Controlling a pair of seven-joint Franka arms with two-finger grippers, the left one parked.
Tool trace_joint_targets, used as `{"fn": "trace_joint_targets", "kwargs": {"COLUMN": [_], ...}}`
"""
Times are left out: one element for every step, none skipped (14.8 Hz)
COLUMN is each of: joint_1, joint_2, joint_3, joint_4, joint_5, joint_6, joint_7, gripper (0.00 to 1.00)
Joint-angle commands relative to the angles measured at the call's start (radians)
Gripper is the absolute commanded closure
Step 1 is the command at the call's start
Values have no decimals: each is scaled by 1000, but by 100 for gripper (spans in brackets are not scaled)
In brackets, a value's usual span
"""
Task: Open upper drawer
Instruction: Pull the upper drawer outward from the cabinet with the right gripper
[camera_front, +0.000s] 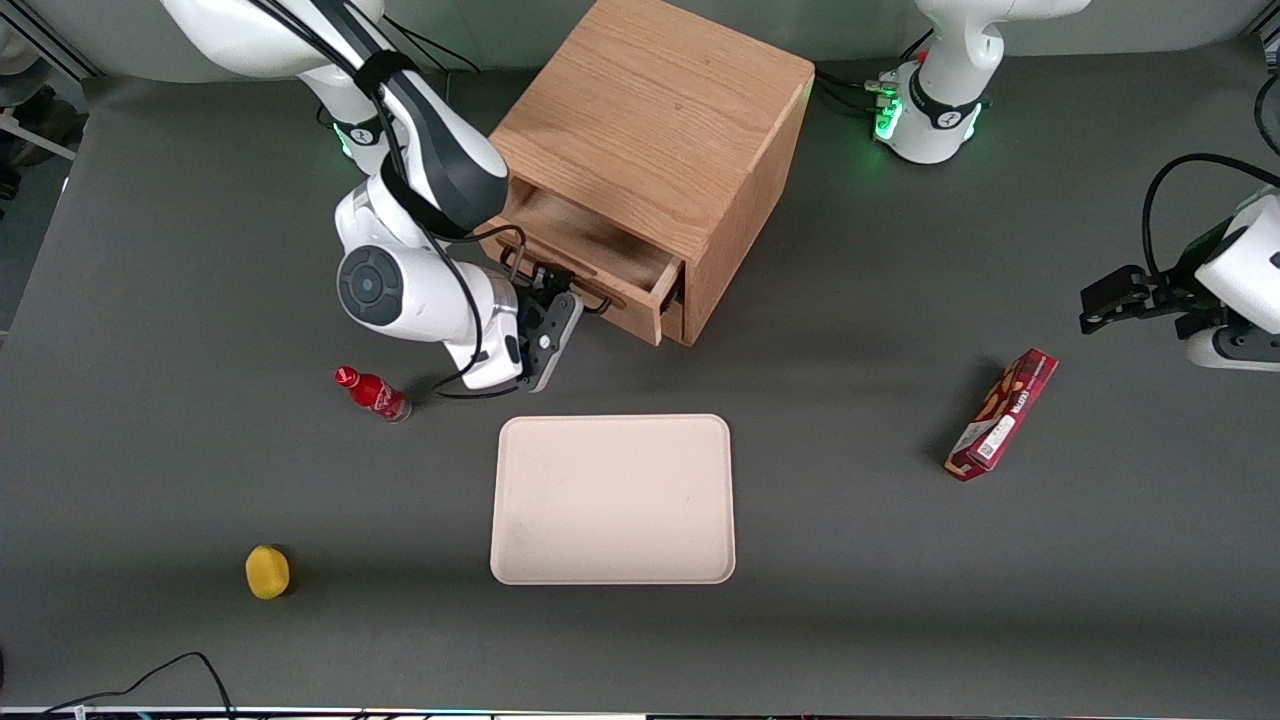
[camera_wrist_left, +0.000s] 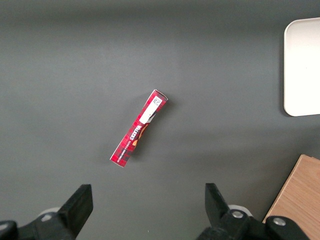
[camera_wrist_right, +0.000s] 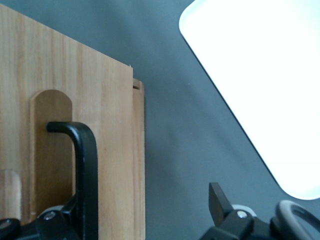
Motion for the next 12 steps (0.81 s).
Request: {"fn": "trace_joint_targets", "kwargs": {"joint_1": [-14,-16,-17,-26,-34,-36,-39,-45,-51,-54,-63,-75], "joint_2": [46,51,63,71,77,79,86,92,100,106,114,120], "joint_3": [2,2,2,0,2,0,0,0,2,0,0,0], "joint_4": [60,71,82,93,97,106,113,126,134,148,159,172], "joint_5": [-34,-40,-44,-46,-46,-47,-57,-70,-81,-84,-86,-93], "joint_6": [-21,-22,-27,-29,-29,-30,-35,-36,-45,-53,-67,-75], "joint_7": [8,7,8,7,0,-1,-9,-9,-10,-13,-16,-23], "gripper": [0,0,0,0,0,0,0,0,0,0,0,0]}}
